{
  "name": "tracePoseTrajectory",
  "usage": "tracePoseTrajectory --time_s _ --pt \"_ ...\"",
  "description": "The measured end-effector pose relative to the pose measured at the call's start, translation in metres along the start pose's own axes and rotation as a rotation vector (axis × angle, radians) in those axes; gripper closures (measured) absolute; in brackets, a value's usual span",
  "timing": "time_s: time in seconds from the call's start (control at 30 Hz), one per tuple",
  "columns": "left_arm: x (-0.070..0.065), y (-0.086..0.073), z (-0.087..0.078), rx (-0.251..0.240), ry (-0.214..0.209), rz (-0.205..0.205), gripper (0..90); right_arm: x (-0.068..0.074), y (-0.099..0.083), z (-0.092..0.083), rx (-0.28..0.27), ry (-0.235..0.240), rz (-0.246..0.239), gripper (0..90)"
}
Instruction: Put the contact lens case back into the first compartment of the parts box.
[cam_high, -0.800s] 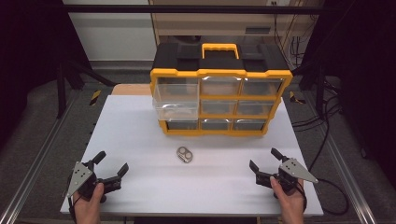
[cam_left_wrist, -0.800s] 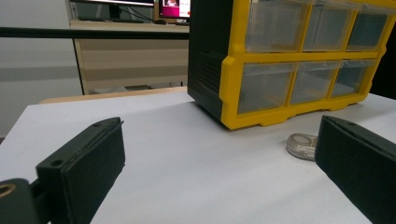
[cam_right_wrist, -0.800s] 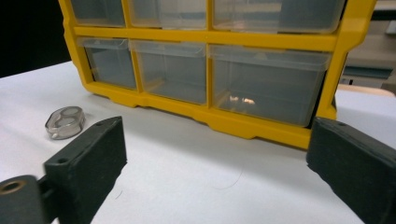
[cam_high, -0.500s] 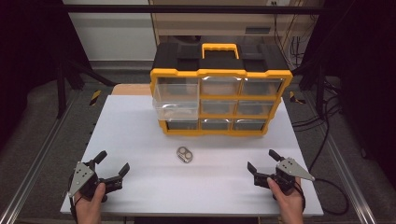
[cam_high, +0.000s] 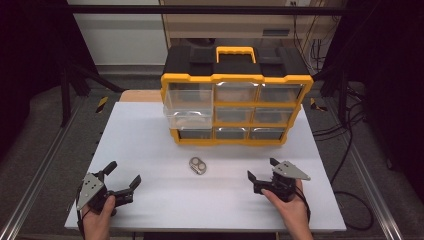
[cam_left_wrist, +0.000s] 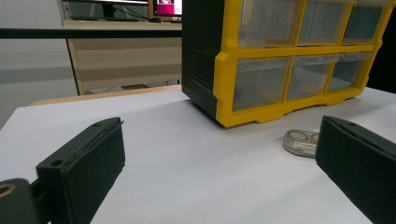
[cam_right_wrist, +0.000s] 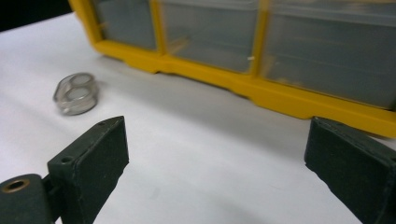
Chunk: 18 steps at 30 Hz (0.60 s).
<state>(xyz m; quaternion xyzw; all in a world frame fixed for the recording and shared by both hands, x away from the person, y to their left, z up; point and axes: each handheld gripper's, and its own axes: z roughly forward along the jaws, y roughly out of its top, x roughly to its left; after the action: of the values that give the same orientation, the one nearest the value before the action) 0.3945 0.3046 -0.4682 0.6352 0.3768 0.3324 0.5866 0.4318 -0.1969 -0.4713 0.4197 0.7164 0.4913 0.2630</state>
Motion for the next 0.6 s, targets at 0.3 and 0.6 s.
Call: tracePoseTrajectory --time_s 0.3,0.6 --pt "0.003 0.000 -0.002 -0.004 0.014 -0.008 1.4 0.047 0.017 0.044 0.162 0.071 -0.129 6.3" --pt "0.006 0.000 -0.002 -0.002 0.016 -0.019 1.4 0.084 0.036 0.079 0.239 0.142 -0.196 5.9"
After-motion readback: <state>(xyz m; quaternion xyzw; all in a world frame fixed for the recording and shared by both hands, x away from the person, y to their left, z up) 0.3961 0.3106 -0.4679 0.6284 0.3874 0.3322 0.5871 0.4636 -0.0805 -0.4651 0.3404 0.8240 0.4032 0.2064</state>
